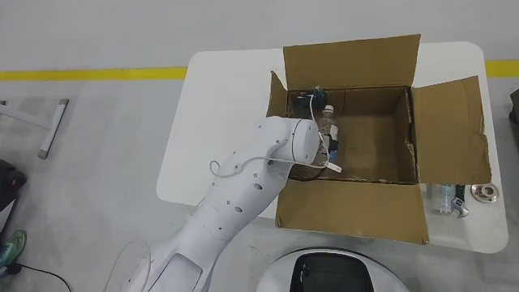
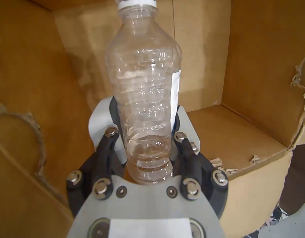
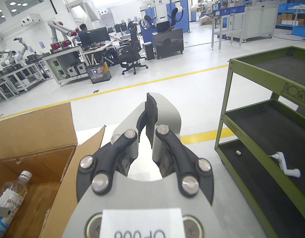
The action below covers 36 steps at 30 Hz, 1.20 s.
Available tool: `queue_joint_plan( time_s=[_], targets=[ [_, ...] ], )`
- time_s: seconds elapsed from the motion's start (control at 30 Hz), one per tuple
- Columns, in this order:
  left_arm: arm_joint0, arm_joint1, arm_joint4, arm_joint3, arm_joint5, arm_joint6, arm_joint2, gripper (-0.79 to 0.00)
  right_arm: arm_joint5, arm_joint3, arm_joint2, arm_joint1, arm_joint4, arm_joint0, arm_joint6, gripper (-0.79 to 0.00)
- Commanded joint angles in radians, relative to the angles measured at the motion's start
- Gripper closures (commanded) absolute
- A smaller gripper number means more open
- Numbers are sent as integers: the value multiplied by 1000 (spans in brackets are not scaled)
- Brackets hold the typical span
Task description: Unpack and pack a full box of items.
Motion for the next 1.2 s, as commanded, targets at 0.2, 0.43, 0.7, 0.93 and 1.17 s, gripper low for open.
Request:
queue_joint_plan(
  time_s=[0.2,0.43,0.7,0.93,1.17],
  targets=[
    [1,-9,12,61,-3,8,7,-754,0,0,0,0,0,0,0,0],
    [-8,-14,15,54,-19,8,-8,-785,0,0,0,0,0,0,0,0],
    [8,-4,44,-39,-41,8,-55,-785,-22,14,58,9,-11,-15,130,0],
    [52,23,139,-224,-106,5,-120,-785,-137,0,166,34,-44,-59,469,0],
    [137,52,182,-439,-164,11,-234,-785,-236,43,204,47,-4,-99,602,0]
  ],
)
